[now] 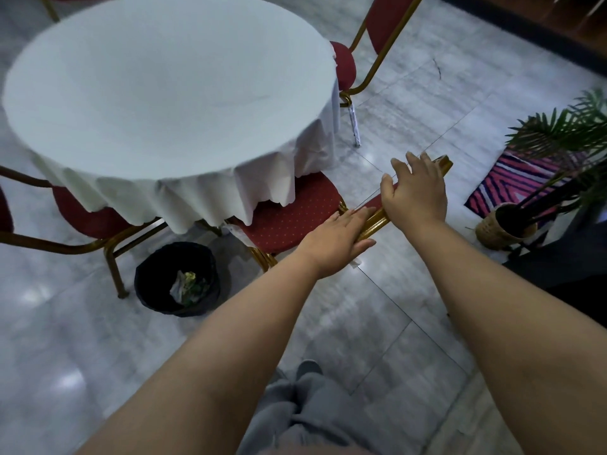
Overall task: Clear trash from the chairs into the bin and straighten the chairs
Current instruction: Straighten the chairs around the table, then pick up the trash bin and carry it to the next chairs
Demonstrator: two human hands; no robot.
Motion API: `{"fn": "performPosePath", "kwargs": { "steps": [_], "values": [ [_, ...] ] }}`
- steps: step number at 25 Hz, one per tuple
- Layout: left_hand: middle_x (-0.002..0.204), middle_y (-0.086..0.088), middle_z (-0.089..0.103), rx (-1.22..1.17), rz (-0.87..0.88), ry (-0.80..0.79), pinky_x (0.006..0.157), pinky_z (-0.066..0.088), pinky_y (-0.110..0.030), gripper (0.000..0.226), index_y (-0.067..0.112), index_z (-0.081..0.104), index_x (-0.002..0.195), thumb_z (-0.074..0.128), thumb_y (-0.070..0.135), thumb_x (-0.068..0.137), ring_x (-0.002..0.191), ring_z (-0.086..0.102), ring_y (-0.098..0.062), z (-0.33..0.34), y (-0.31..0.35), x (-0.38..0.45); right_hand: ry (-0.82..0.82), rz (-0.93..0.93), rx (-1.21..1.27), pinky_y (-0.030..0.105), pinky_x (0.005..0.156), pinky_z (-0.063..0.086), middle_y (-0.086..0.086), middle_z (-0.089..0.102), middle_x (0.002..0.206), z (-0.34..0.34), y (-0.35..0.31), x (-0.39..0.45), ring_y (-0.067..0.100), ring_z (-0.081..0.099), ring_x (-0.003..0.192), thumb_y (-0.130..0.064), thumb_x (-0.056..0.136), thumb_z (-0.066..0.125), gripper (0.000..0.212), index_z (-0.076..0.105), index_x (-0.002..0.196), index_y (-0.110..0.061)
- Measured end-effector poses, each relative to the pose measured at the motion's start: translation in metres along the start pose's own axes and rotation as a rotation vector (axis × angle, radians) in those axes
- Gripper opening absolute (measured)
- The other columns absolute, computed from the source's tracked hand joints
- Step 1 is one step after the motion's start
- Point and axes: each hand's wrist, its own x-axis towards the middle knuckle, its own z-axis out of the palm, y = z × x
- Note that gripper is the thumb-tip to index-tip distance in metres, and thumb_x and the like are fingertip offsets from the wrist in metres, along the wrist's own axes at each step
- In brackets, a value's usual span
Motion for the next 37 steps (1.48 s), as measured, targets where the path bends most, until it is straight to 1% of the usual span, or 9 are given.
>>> {"fn": "performPosePath", "kwargs": {
  "steps": [5, 8, 11, 14, 20, 26, 31, 34, 37],
  "values": [
    [0.150, -0.004, 0.043, -0.099, -0.093, 0.035, 0.117, 0.023, -0.035, 0.060, 0.027, 0.023, 0.153, 0.040, 0.051, 0.100, 0.141, 0.035, -0.022, 0.007, 0.004, -0.005, -0.056, -0.088, -0.112, 0.046, 0.122, 0.009, 0.013, 0.046, 0.149, 0.002, 0.004, 0.005, 0.032, 0.026, 0.145, -0.037, 0.096, 0.028, 0.057, 0.052, 0.140, -0.012],
    [0.154, -0.003, 0.039, -0.106, -0.139, 0.056, 0.120, 0.014, -0.035, 0.059, 0.025, 0.026, 0.152, 0.036, 0.052, 0.101, 0.148, 0.024, -0.019, 0.010, 0.005, -0.012, -0.115, -0.138, -0.194, 0.048, 0.122, 0.009, 0.013, 0.046, 0.148, -0.001, 0.000, 0.008, 0.032, 0.028, 0.144, -0.038, 0.095, 0.027, 0.058, 0.047, 0.143, -0.011],
    [0.159, -0.003, 0.030, -0.049, -0.153, 0.013, 0.122, 0.009, -0.033, 0.058, 0.024, 0.023, 0.153, 0.029, 0.051, 0.102, 0.150, 0.017, -0.017, 0.007, -0.005, -0.031, -0.174, -0.201, -0.272, 0.049, 0.121, 0.008, 0.012, 0.043, 0.151, 0.000, -0.017, 0.005, 0.030, 0.028, 0.145, -0.044, 0.097, 0.029, 0.061, 0.040, 0.147, -0.012],
    [0.162, -0.003, 0.022, -0.033, -0.238, -0.012, 0.121, 0.005, -0.032, 0.060, 0.022, 0.022, 0.154, 0.026, 0.051, 0.103, 0.151, 0.012, -0.016, 0.001, -0.029, -0.059, -0.235, -0.269, -0.257, 0.048, 0.121, 0.011, 0.011, 0.037, 0.155, 0.013, -0.049, 0.001, 0.029, 0.026, 0.146, -0.049, 0.098, 0.028, 0.064, 0.033, 0.151, -0.013],
    [0.164, -0.004, 0.012, 0.029, -0.486, -0.008, 0.122, 0.005, -0.036, 0.063, 0.019, 0.019, 0.156, 0.025, 0.052, 0.102, 0.152, 0.006, -0.018, -0.020, -0.115, -0.141, -0.376, -0.414, -0.149, 0.044, 0.120, 0.015, 0.010, 0.032, 0.158, 0.067, -0.141, -0.023, 0.028, 0.024, 0.147, -0.047, 0.100, 0.032, 0.062, 0.028, 0.152, -0.014],
    [0.165, -0.005, 0.000, 0.034, -0.803, -0.041, 0.123, 0.007, -0.043, 0.065, 0.021, 0.010, 0.157, 0.027, 0.052, 0.102, 0.152, 0.000, -0.023, -0.053, -0.231, -0.252, -0.492, -0.495, -0.078, 0.045, 0.114, 0.029, 0.010, 0.036, 0.155, 0.139, -0.264, -0.066, 0.029, 0.034, 0.142, -0.046, 0.099, 0.037, 0.060, 0.031, 0.151, -0.016],
    [0.164, -0.010, 0.006, -0.024, -1.000, -0.025, 0.119, 0.017, -0.050, 0.067, 0.022, 0.010, 0.156, 0.030, 0.054, 0.101, 0.151, 0.009, -0.029, -0.051, -0.317, -0.318, -0.674, -0.448, 0.002, 0.045, 0.114, 0.030, 0.012, 0.030, 0.158, 0.205, -0.341, -0.113, 0.029, 0.031, 0.144, -0.044, 0.098, 0.043, 0.064, 0.027, 0.153, -0.014],
    [0.164, -0.012, 0.006, -0.209, -1.151, 0.011, 0.119, 0.019, -0.052, 0.069, 0.021, 0.011, 0.156, 0.035, 0.053, 0.100, 0.150, 0.012, -0.031, -0.032, -0.361, -0.336, -0.784, -0.390, 0.021, 0.046, 0.115, 0.029, 0.012, 0.028, 0.159, 0.251, -0.369, -0.133, 0.029, 0.029, 0.144, -0.042, 0.097, 0.045, 0.065, 0.026, 0.153, -0.014],
    [0.164, -0.014, 0.005, -0.338, -1.240, 0.054, 0.119, 0.021, -0.049, 0.069, 0.020, 0.012, 0.156, 0.038, 0.050, 0.100, 0.148, 0.015, -0.035, -0.011, -0.394, -0.335, -0.851, -0.316, 0.042, 0.046, 0.115, 0.029, 0.012, 0.025, 0.160, 0.291, -0.381, -0.135, 0.030, 0.026, 0.145, -0.038, 0.097, 0.043, 0.064, 0.024, 0.154, -0.015]
  ]
}}
